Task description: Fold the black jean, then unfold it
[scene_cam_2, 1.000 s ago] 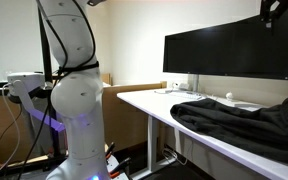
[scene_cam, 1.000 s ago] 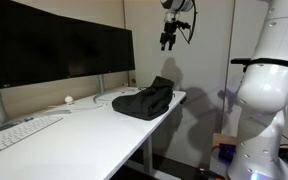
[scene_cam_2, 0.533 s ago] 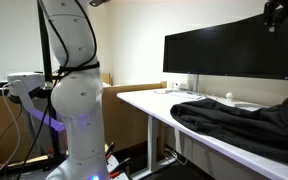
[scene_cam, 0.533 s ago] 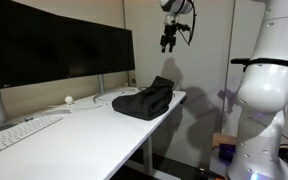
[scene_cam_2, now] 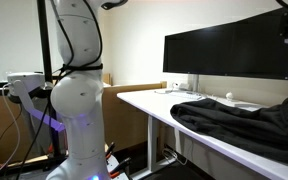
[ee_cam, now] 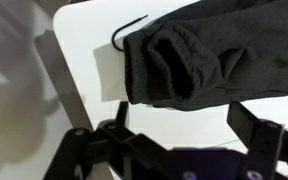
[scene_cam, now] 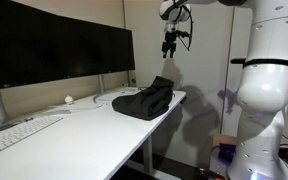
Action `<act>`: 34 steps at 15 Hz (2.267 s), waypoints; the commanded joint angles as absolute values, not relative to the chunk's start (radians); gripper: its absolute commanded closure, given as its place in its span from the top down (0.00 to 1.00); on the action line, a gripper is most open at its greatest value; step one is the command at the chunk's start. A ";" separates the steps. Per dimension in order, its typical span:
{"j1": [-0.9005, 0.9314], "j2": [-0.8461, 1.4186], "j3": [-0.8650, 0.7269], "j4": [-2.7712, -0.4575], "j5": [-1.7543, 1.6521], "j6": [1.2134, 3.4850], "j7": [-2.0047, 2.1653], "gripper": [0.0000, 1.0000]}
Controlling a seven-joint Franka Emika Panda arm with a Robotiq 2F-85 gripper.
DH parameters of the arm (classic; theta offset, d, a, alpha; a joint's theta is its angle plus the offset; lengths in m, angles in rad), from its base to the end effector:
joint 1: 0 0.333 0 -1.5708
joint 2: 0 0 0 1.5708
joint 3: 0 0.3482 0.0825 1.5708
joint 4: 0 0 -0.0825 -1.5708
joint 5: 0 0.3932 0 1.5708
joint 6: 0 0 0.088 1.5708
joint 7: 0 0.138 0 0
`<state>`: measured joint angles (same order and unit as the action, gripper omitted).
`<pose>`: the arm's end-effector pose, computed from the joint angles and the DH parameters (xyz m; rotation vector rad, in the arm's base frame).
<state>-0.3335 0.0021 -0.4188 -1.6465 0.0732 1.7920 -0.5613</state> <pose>0.4356 -0.3958 0.6091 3.0853 -0.3125 0.2445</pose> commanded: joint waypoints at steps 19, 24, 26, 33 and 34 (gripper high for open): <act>-0.603 0.458 -0.284 -1.250 0.286 1.455 -0.747 1.00; -0.644 0.508 -0.251 -1.182 0.283 1.436 -0.738 1.00; -0.655 0.521 -0.238 -1.165 0.277 1.428 -0.736 1.00; -0.705 0.582 -0.192 -1.106 0.304 1.306 -0.735 1.00; -0.713 0.591 -0.184 -1.096 0.313 1.290 -0.731 1.00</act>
